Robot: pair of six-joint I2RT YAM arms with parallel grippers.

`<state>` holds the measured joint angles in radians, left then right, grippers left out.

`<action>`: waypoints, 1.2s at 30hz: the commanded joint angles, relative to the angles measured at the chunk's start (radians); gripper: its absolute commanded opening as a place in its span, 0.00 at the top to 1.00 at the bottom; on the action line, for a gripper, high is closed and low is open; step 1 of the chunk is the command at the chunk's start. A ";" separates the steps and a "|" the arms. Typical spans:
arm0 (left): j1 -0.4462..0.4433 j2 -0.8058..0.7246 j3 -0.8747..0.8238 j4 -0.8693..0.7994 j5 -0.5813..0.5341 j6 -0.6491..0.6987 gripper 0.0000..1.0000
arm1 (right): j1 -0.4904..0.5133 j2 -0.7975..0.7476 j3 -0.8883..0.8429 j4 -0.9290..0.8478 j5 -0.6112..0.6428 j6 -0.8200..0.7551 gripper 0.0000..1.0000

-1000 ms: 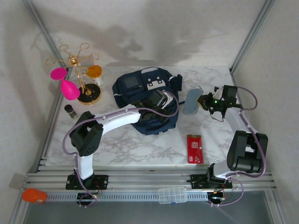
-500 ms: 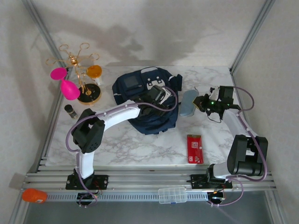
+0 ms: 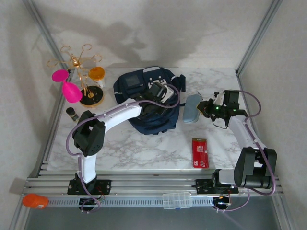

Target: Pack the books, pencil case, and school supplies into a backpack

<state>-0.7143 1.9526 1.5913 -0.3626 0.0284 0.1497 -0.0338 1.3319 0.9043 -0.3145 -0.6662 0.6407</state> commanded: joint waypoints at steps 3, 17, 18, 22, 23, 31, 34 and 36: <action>0.011 0.069 0.140 -0.049 0.037 -0.032 0.59 | 0.007 -0.017 -0.030 0.000 -0.020 0.008 0.88; -0.003 0.069 0.260 -0.101 -0.013 -0.164 1.00 | 0.034 -0.026 -0.033 0.064 -0.082 0.089 0.87; -0.007 0.076 0.280 -0.108 -0.010 -0.188 1.00 | 0.044 -0.024 -0.034 0.083 -0.085 0.111 0.86; -0.035 0.112 0.377 -0.155 -0.032 -0.265 1.00 | 0.093 0.021 -0.056 0.196 -0.086 0.237 0.86; -0.042 0.118 0.402 -0.167 -0.043 -0.288 1.00 | 0.113 0.036 -0.062 0.243 -0.086 0.269 0.86; -0.067 0.138 0.541 -0.194 -0.086 -0.533 1.00 | 0.226 0.191 -0.042 0.582 0.063 0.488 0.86; -0.075 0.122 0.550 -0.150 -0.068 -0.611 1.00 | 0.270 0.294 -0.006 0.693 0.112 0.548 0.86; -0.076 0.125 0.574 -0.153 -0.069 -0.658 1.00 | 0.304 0.343 0.020 0.724 0.181 0.567 0.86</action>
<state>-0.7654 2.1105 2.0865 -0.5823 -0.0460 -0.3763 0.2272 1.6169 0.8803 0.2562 -0.5877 1.1210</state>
